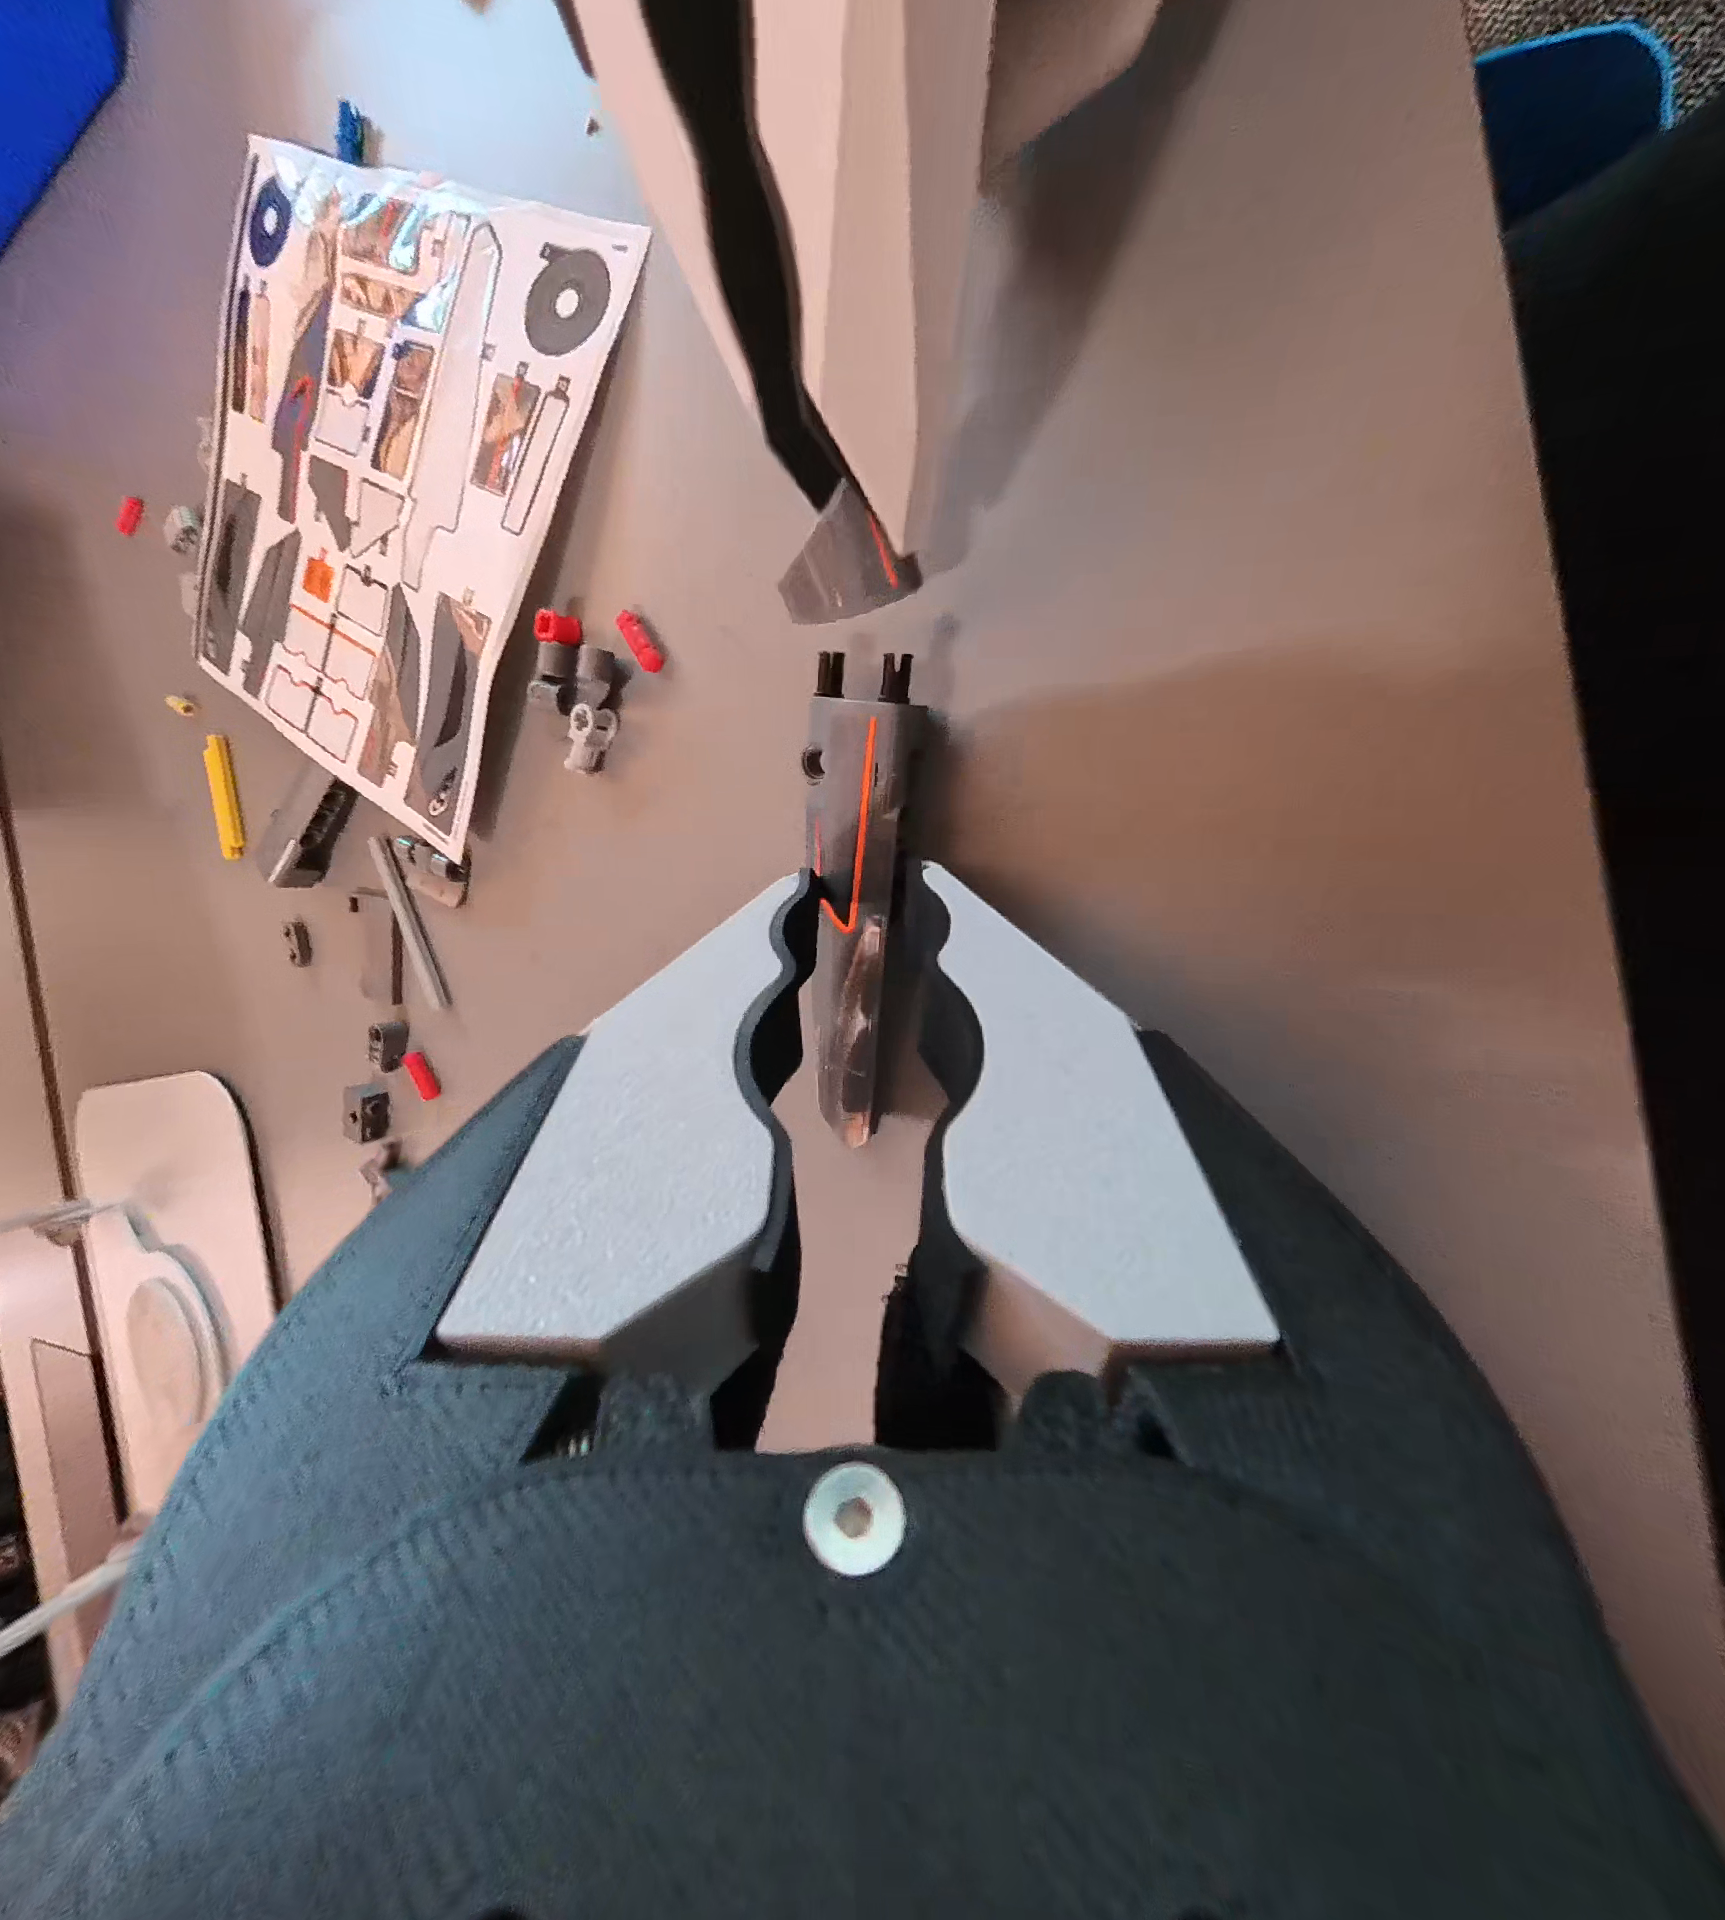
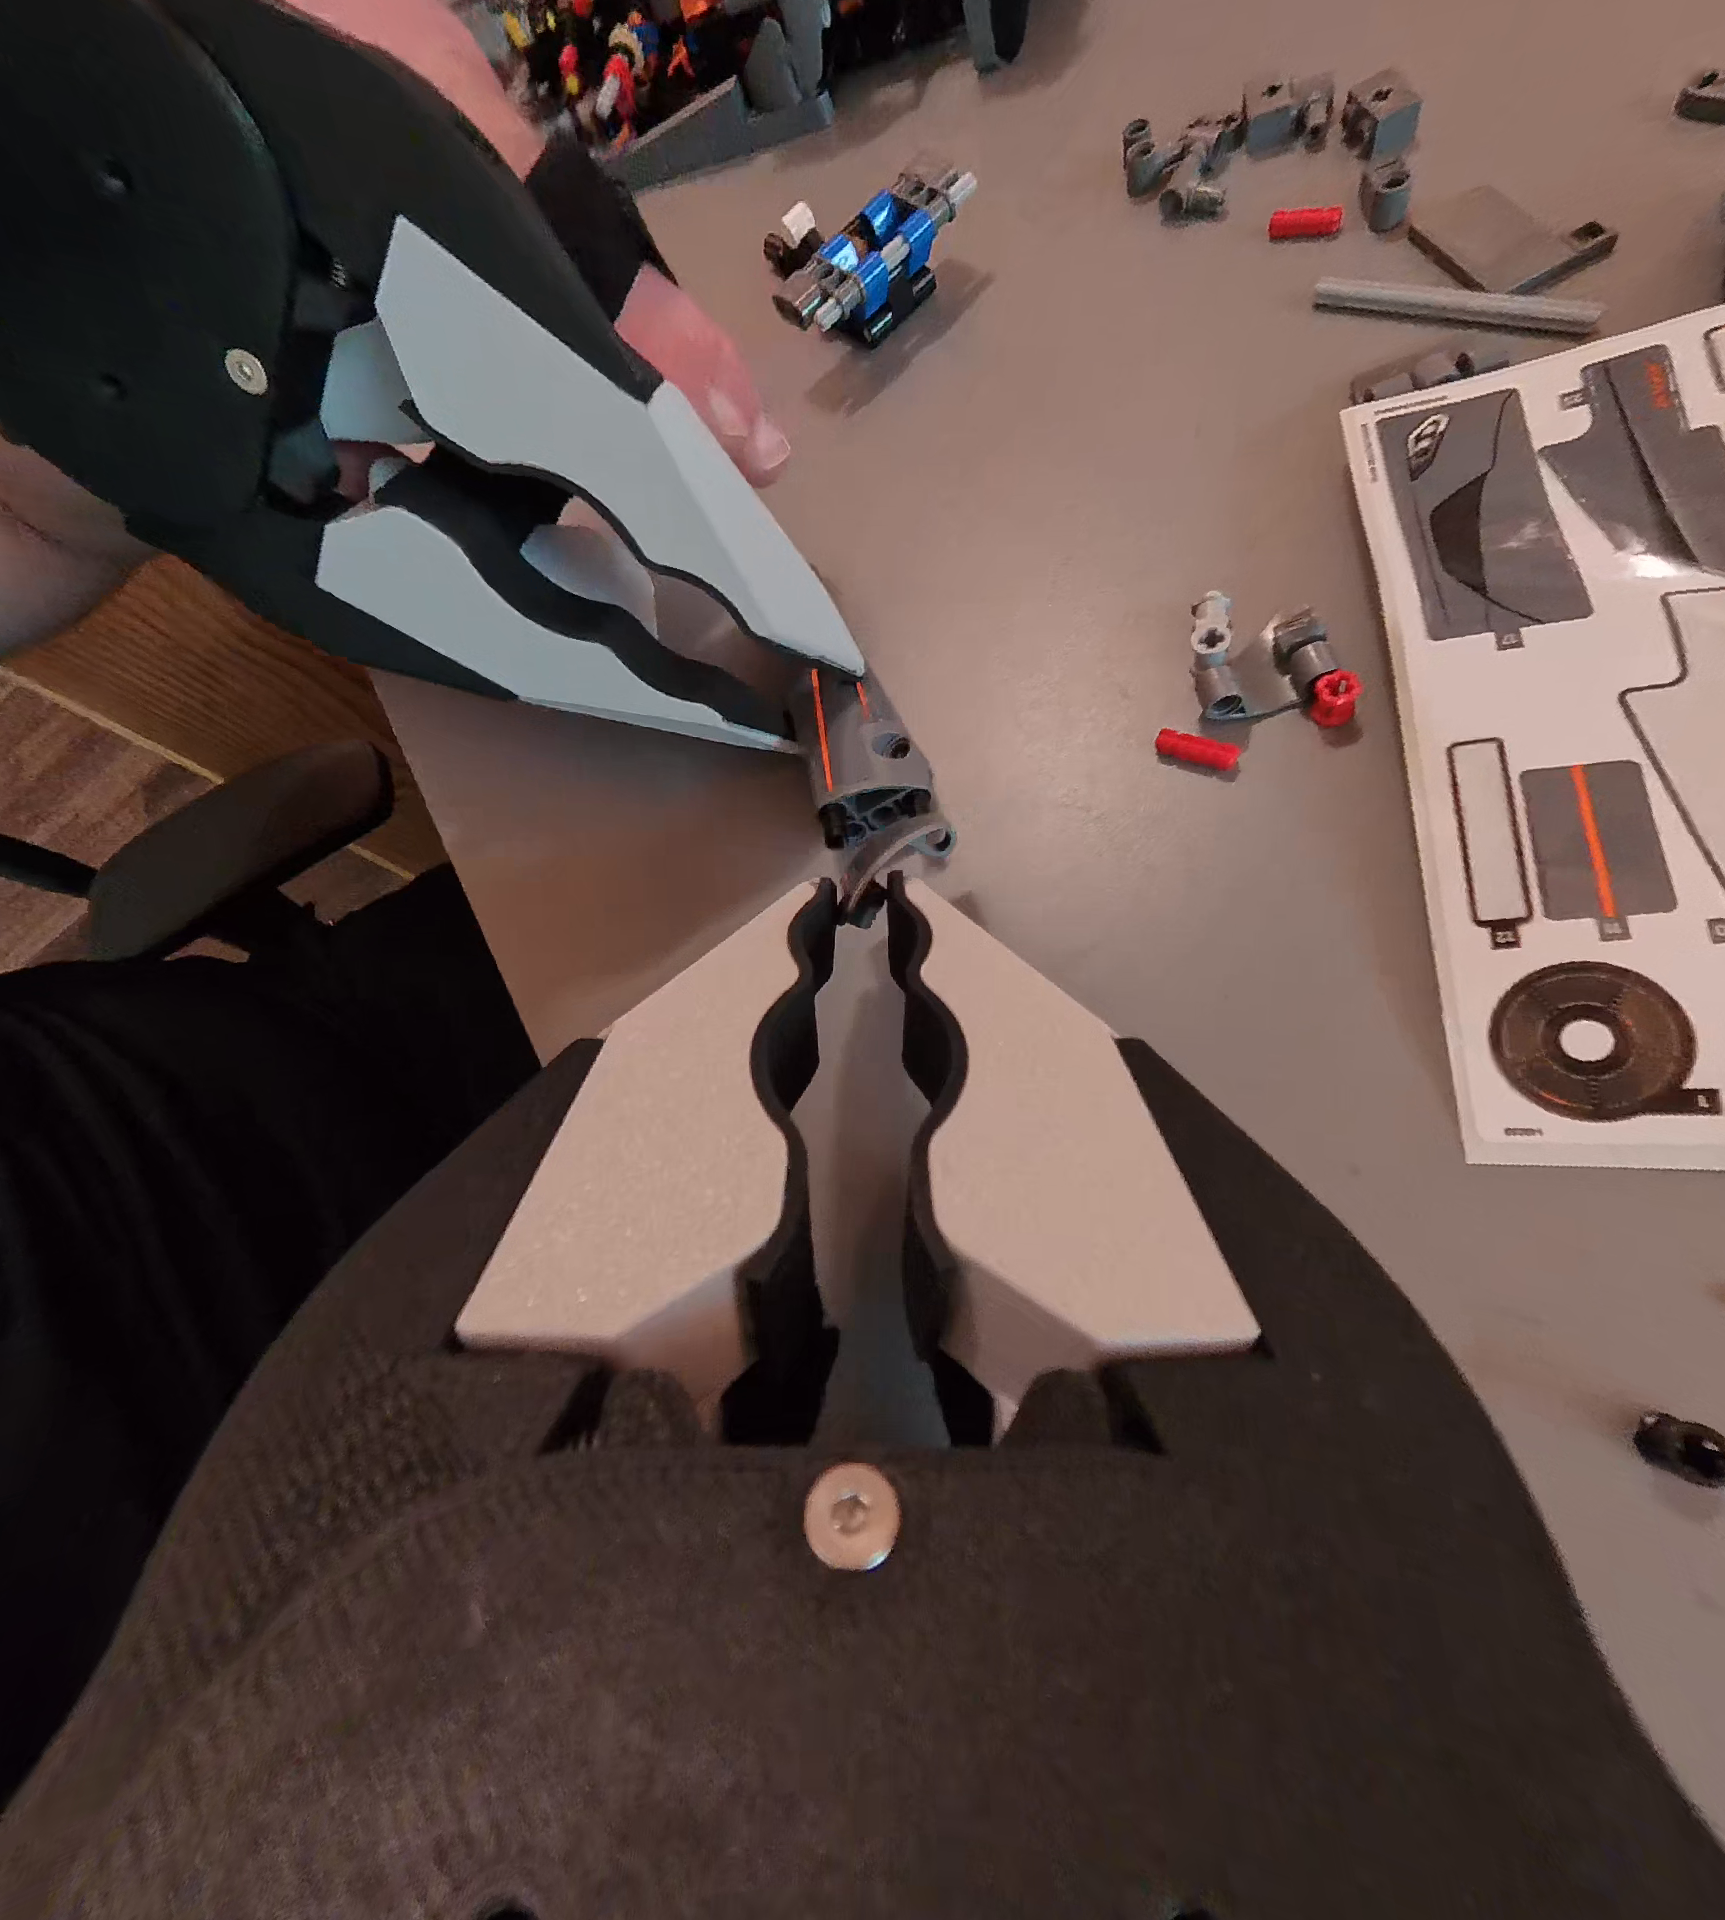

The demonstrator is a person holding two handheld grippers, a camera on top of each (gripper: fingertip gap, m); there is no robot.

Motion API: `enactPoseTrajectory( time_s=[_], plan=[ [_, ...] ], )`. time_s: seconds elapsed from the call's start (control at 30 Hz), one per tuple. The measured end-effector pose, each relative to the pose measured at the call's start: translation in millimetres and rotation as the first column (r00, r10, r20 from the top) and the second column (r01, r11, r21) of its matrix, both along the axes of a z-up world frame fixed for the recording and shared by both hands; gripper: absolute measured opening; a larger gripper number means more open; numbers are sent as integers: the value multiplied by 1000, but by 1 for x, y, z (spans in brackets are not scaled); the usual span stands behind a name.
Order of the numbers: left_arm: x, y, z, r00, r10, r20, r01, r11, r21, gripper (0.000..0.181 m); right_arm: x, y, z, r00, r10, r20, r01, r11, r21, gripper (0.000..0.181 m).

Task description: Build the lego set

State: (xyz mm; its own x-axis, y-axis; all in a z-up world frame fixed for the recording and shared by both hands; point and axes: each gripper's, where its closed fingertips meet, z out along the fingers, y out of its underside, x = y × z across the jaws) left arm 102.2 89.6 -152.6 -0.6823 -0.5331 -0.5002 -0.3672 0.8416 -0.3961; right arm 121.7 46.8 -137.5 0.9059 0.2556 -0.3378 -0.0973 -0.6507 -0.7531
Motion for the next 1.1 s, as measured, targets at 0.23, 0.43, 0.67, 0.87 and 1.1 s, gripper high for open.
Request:
enactPoseTrajectory(
  time_s=[0.23, 0.43, 0.67, 0.87, 1.1],
  plan=[
    [-6, 6, 6, 999, 10, -40, -11, 1000, -14, 26, -2, -7, -5, 996, 18, 91, -16, 1000, -25, 28],
    [-5, 8, 8, 997, -43, -62, 42, 999, -21, 27, -6, -13, 5, 946, 83, 313, -93, 996, 16, 33],
    [-3, -3, 12, 996, -79, -35, 78, 997, -31, 25, -10, -5, -8, 916, 112, 385, -107, 994, -35, 34],
    [-4, -7, 11, 996, -87, -21, 87, 996, -30, 24, -10, 3, -17, 910, 153, 386, -138, 988, -67, 27],
    [1, -12, 22, 997, -57, 53, 62, 993, -103, 21, -8, 3, -4, 877, 116, 466, -153, 987, 43, 26]
  ],
)
